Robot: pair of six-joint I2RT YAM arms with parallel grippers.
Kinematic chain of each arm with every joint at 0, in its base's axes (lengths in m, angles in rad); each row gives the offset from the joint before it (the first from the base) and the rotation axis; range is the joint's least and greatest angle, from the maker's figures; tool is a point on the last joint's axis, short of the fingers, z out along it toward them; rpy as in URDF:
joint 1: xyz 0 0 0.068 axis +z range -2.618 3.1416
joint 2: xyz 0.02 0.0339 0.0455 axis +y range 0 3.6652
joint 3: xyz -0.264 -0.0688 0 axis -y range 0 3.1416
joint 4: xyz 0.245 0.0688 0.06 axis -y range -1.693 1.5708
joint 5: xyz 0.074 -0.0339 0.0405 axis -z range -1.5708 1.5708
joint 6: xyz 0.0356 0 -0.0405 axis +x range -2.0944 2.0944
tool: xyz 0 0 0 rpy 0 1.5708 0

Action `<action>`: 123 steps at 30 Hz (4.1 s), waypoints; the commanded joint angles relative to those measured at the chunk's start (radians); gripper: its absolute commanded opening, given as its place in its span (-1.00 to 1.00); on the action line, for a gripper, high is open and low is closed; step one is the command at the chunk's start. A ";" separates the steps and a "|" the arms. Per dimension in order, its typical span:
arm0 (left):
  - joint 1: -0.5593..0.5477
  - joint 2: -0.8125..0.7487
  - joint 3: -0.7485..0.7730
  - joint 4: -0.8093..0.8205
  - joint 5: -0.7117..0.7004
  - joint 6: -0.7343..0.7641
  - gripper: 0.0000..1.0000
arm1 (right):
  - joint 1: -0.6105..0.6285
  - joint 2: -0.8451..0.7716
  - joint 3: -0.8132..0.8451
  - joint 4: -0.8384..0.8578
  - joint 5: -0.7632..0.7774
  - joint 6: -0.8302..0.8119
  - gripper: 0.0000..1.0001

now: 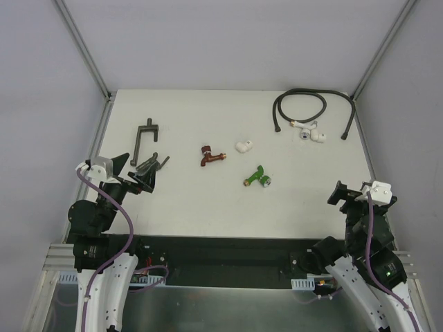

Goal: Install the water faucets

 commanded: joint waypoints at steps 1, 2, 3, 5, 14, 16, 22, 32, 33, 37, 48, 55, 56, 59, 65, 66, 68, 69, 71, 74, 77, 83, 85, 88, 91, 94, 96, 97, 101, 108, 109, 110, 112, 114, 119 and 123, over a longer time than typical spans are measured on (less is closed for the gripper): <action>0.015 -0.014 0.006 0.037 0.006 -0.010 0.98 | 0.002 -0.192 0.012 0.029 0.007 -0.018 0.92; 0.015 -0.012 0.008 0.035 0.006 -0.010 0.98 | 0.002 -0.192 0.010 0.031 0.004 -0.019 0.92; 0.016 -0.012 0.006 0.035 0.008 -0.010 0.98 | 0.003 -0.192 0.010 0.029 0.004 -0.018 0.92; 0.018 -0.014 0.008 0.035 0.006 -0.010 0.98 | 0.002 -0.192 0.009 0.031 0.004 -0.016 0.92; 0.018 -0.018 0.006 0.037 -0.007 -0.017 0.98 | 0.002 -0.174 0.012 0.035 -0.038 0.033 0.92; 0.018 -0.015 0.006 0.035 -0.007 -0.017 0.98 | 0.002 -0.149 0.021 0.035 -0.080 0.033 0.92; 0.005 -0.023 0.003 0.035 -0.012 -0.015 0.98 | 0.002 0.073 0.093 0.034 -0.319 0.018 0.92; -0.022 -0.067 0.002 0.035 -0.029 -0.007 0.98 | 0.002 0.712 0.366 -0.227 -0.126 0.125 0.92; -0.025 -0.070 0.002 0.035 -0.030 -0.006 0.98 | 0.002 0.743 0.406 -0.248 -0.126 0.142 0.92; -0.053 -0.089 0.002 0.032 -0.040 -0.006 0.98 | 0.000 0.844 0.456 -0.244 -0.186 0.162 0.92; -0.136 -0.127 0.008 0.015 -0.087 0.005 0.98 | -0.011 1.242 0.656 -0.155 -0.554 0.263 0.92; -0.228 -0.126 0.012 -0.002 -0.155 0.022 0.98 | -0.012 1.576 0.822 -0.103 -0.772 0.396 0.92; -0.238 -0.124 0.012 -0.003 -0.161 0.023 0.99 | -0.014 1.601 0.832 -0.089 -0.798 0.403 0.92; -0.278 -0.112 0.014 -0.003 -0.182 0.025 0.98 | -0.008 1.674 0.839 -0.012 -0.901 0.406 0.92; -0.320 -0.077 0.009 -0.003 -0.205 0.028 0.98 | 0.025 1.803 0.872 -0.005 -0.916 0.426 0.98; -0.320 -0.069 0.008 -0.003 -0.205 0.028 0.98 | 0.029 1.811 0.871 -0.011 -0.896 0.430 0.98; -0.320 -0.061 0.003 -0.003 -0.213 0.028 0.98 | 0.040 1.816 0.843 -0.015 -0.869 0.462 0.95; -0.320 -0.057 0.002 -0.005 -0.219 0.028 0.98 | 0.045 1.813 0.828 -0.021 -0.853 0.476 0.94; -0.320 -0.052 -0.003 -0.003 -0.224 0.031 0.98 | 0.055 1.803 0.779 -0.020 -0.791 0.492 0.94; -0.320 -0.049 0.002 -0.017 -0.219 0.028 0.98 | 0.063 1.794 0.736 -0.020 -0.743 0.498 0.92; -0.312 -0.054 0.005 -0.023 -0.202 0.025 0.99 | 0.069 1.791 0.717 -0.014 -0.717 0.502 0.87; -0.243 -0.009 0.002 -0.025 -0.182 0.020 0.98 | 0.078 1.779 0.708 0.058 -0.717 0.441 0.78; -0.197 0.037 0.000 -0.025 -0.167 0.013 0.98 | 0.080 1.793 0.728 0.065 -0.723 0.415 0.76; -0.151 0.118 -0.003 -0.025 -0.130 -0.007 0.98 | 0.078 1.782 0.696 0.074 -0.747 0.417 0.66; -0.117 0.201 -0.003 -0.023 -0.103 -0.013 0.98 | 0.083 1.733 0.647 0.089 -0.787 0.439 0.49; -0.116 0.267 -0.009 -0.023 -0.107 -0.012 0.98 | 0.101 1.667 0.583 0.101 -0.807 0.467 0.40; -0.116 0.307 -0.008 -0.026 -0.106 -0.004 0.98 | 0.129 1.621 0.552 0.109 -0.813 0.479 0.34; -0.116 0.316 -0.005 -0.029 -0.102 -0.001 0.98 | 0.140 1.610 0.543 0.114 -0.809 0.486 0.30; -0.110 0.328 0.011 -0.036 -0.093 0.008 0.98 | 0.181 1.604 0.538 0.126 -0.752 0.493 0.24; -0.107 0.230 0.005 -0.033 -0.055 -0.010 0.98 | 0.183 1.684 0.561 0.170 -0.648 0.472 0.20; -0.107 0.221 0.005 -0.034 -0.055 -0.010 0.98 | 0.184 1.696 0.579 0.170 -0.643 0.460 0.19; -0.107 0.212 0.005 -0.033 -0.063 -0.010 0.98 | 0.184 1.702 0.585 0.179 -0.643 0.456 0.20; -0.107 0.189 0.003 -0.034 -0.066 -0.009 0.99 | 0.183 1.721 0.602 0.190 -0.646 0.446 0.19; -0.107 0.173 0.003 -0.034 -0.069 -0.009 0.98 | 0.184 1.748 0.618 0.187 -0.666 0.441 0.19; -0.107 0.167 0.005 -0.032 -0.069 -0.009 0.98 | 0.184 1.761 0.577 0.173 -0.734 0.467 0.20; -0.105 0.173 0.009 -0.033 -0.060 -0.009 0.98 | 0.186 1.672 0.475 0.163 -0.780 0.489 0.21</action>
